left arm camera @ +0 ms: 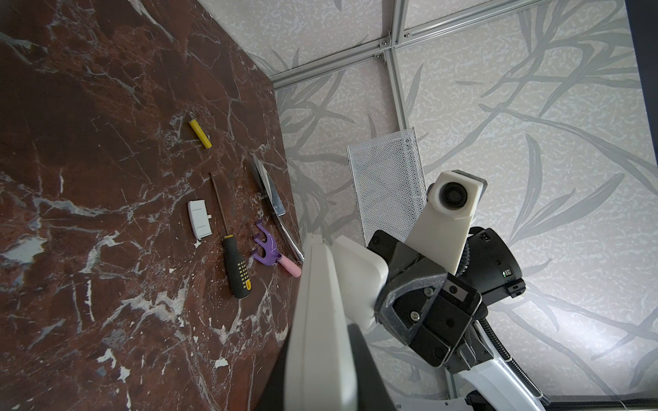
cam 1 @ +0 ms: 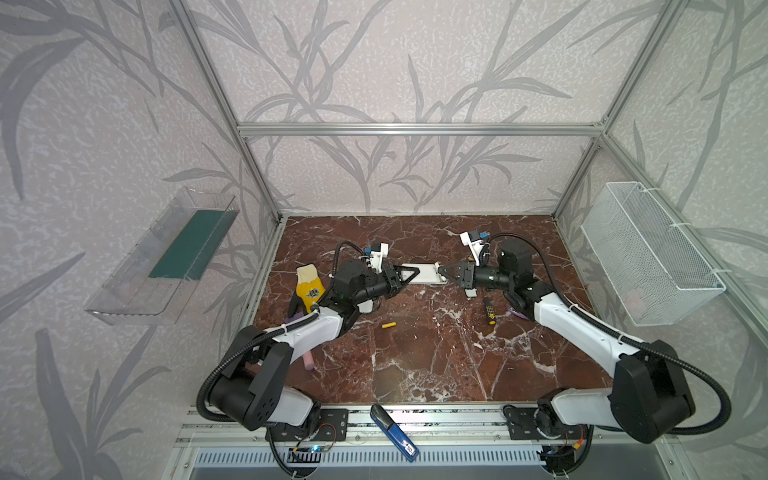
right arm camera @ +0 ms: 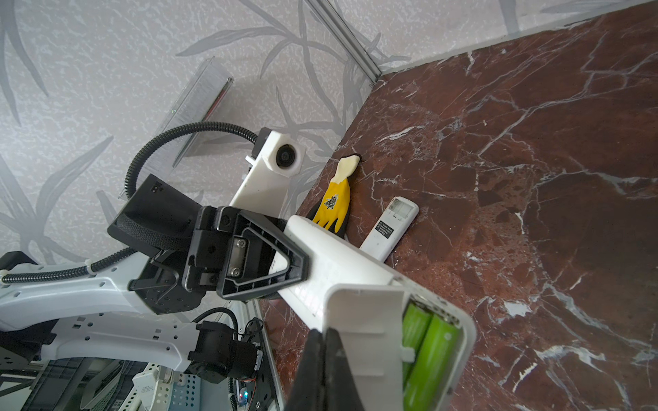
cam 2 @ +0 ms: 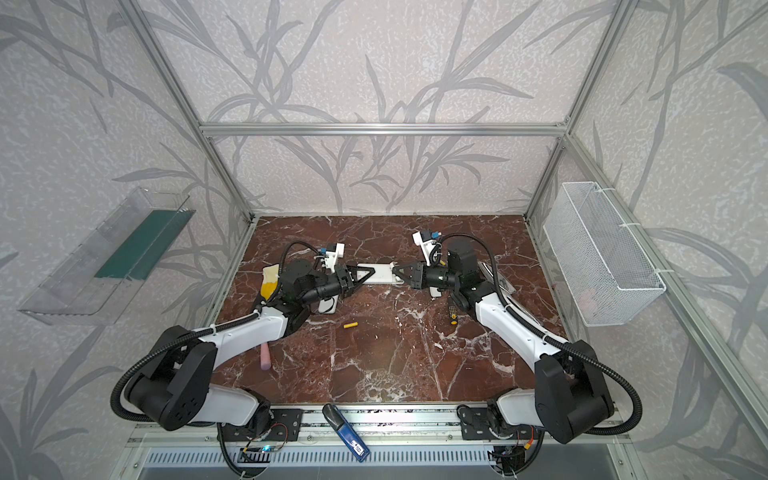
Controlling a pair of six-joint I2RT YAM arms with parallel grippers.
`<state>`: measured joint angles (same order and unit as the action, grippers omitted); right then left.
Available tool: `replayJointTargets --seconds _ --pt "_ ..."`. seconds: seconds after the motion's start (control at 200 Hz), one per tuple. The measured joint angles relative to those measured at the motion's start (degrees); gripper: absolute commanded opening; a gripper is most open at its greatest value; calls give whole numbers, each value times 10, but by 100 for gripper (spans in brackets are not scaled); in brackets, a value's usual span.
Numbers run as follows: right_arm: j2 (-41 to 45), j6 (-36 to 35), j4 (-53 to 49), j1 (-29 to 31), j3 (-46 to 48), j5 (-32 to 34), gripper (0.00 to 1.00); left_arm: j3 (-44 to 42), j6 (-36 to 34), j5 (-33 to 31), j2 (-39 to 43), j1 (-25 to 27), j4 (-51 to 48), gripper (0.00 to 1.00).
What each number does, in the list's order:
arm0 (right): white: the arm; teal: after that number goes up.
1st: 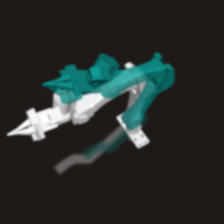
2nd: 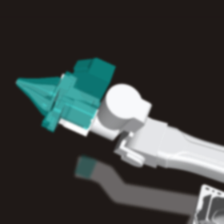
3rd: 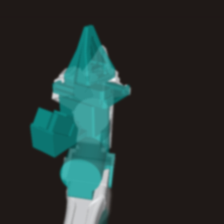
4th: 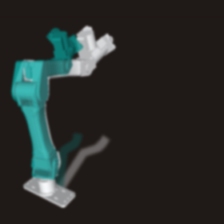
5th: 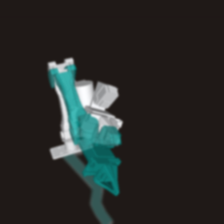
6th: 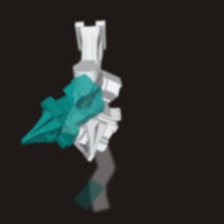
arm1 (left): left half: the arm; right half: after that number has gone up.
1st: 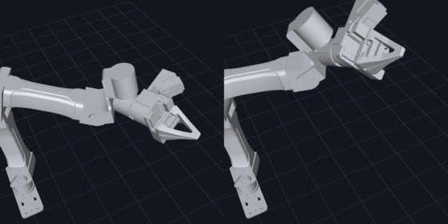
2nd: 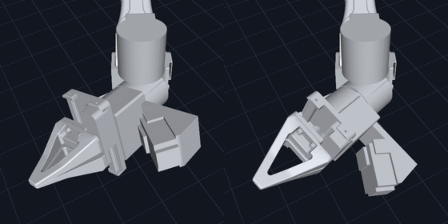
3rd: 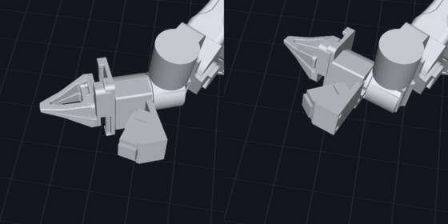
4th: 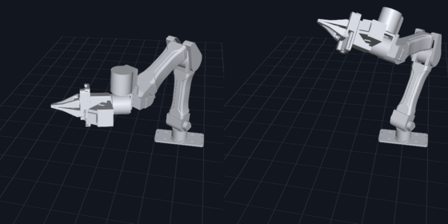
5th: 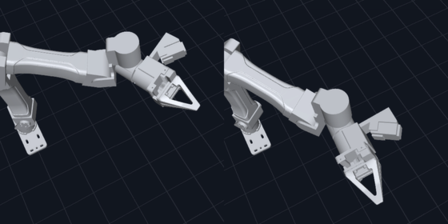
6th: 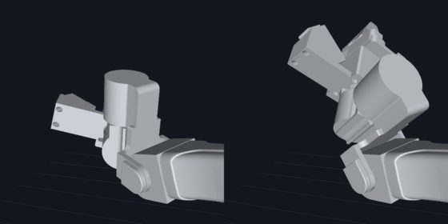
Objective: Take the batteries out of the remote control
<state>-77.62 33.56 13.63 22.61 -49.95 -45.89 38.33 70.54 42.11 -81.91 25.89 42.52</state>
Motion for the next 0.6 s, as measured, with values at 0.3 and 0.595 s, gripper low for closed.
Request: replayJointTargets --seconds 0.3,0.595 --pt "1 -23 -39 0 -1 20 0 3 -40 -1 9 3 -51 0" --pt "12 -63 -88 0 -2 69 0 3 -78 -5 9 3 -100 0"
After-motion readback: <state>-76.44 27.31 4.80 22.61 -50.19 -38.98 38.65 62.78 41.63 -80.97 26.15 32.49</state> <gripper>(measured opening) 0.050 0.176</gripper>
